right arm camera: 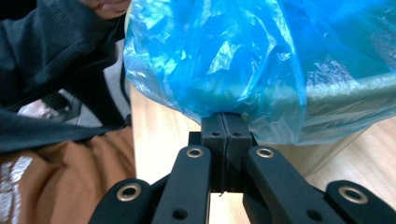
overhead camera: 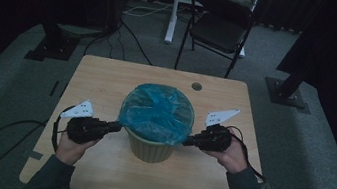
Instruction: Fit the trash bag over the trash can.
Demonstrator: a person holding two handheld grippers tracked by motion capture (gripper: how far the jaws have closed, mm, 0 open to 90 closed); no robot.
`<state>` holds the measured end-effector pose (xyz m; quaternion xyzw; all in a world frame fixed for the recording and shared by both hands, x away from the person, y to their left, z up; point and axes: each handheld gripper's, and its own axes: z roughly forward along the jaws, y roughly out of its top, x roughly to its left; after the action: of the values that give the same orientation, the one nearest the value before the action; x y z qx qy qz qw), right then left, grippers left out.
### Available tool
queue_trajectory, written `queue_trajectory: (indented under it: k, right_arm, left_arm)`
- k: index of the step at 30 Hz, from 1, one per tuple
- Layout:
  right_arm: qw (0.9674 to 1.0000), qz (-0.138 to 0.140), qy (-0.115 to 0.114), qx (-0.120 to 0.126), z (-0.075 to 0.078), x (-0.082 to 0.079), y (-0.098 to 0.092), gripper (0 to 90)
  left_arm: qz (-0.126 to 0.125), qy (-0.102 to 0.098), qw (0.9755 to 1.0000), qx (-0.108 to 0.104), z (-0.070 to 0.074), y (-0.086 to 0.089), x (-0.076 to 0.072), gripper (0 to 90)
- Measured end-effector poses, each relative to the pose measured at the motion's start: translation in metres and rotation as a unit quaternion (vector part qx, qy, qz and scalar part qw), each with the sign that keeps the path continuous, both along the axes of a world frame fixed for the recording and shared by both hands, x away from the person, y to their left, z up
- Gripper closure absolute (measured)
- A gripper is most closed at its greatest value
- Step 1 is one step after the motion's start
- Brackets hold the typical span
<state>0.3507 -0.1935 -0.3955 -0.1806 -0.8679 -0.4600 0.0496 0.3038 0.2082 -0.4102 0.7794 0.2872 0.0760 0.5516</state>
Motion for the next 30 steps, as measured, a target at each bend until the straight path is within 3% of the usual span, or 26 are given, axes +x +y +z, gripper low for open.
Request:
queue_trajectory:
  k: [3,4,6,8,23,30]
  right_arm:
    - [1.0000,0.001,0.002,0.003,-0.002,0.001,-0.001,90.0]
    - [1.0000,0.000,0.002,-0.001,-0.004,0.001,-0.001,90.0]
    - [1.0000,-0.001,0.003,-0.003,-0.005,0.002,-0.002,90.0]
    - [1.0000,-0.001,0.005,-0.005,-0.007,0.002,-0.003,90.0]
    - [0.9993,-0.021,0.017,-0.027,-0.019,0.006,-0.015,90.0]
    - [0.9981,-0.022,0.023,-0.053,-0.027,0.007,-0.015,89.9]
  left_arm:
    - [-0.011,0.000,0.9999,0.000,-0.004,-0.009,0.003,87.7]
    - [-0.009,0.002,0.9999,0.010,-0.007,-0.010,0.003,87.7]
    - [-0.009,0.002,0.9999,0.010,-0.007,-0.010,0.003,87.7]
    - [-0.008,0.011,0.9995,0.029,-0.015,-0.011,0.003,87.7]
    - [-0.004,0.031,0.9975,0.063,-0.034,-0.011,0.007,87.7]
    - [-0.007,0.035,0.9966,0.074,-0.039,-0.016,0.009,87.3]
